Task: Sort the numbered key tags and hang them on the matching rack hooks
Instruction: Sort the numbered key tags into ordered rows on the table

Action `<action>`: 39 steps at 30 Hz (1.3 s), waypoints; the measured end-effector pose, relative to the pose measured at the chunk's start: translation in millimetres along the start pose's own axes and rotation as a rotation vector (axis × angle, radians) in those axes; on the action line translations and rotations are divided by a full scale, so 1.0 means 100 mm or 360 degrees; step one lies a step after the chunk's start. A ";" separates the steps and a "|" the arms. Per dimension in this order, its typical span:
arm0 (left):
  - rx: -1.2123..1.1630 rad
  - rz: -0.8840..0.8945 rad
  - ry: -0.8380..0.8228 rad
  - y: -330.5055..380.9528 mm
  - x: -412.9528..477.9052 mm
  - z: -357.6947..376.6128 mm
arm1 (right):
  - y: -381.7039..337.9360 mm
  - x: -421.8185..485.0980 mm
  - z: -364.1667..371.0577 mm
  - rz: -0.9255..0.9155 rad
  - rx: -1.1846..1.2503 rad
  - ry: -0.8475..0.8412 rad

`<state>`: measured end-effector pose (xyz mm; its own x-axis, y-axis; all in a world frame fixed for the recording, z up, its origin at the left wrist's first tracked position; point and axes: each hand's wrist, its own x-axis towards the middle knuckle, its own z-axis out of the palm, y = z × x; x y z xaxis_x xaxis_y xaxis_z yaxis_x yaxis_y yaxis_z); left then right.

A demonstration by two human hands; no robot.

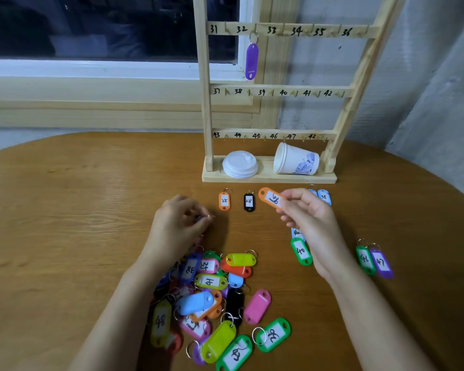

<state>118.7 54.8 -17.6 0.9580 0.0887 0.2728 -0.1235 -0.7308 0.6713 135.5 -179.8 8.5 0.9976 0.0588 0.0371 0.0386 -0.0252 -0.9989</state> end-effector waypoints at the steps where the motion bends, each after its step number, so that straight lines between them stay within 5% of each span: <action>1: -0.0131 -0.0061 0.0037 0.04 0.00 -0.02 | -0.01 0.01 -0.04 -0.0014 0.0006 0.0029; 10: -0.1120 -0.0315 0.0042 0.20 -0.06 -0.08 | -0.01 -0.02 -0.31 -0.0102 -0.0170 0.0049; 19: -0.1115 -0.0328 0.0077 0.19 -0.06 -0.04 | 0.12 -0.03 -0.44 -0.0136 -0.0335 0.0103; 28: -0.1026 -0.0315 0.0155 0.15 -0.04 -0.02 | 0.17 0.20 -0.22 -0.0262 -0.1133 -0.0410; 39: -0.0996 -0.0300 0.0127 0.18 -0.03 -0.01 | 0.24 0.24 -0.34 -0.0431 -0.1311 -0.0290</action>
<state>113.0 42.5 -5.5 0.9588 0.2441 0.1455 -0.1059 -0.1684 0.9800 162.0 -212.6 -13.5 0.9263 0.3230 0.1940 0.3712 -0.6941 -0.6168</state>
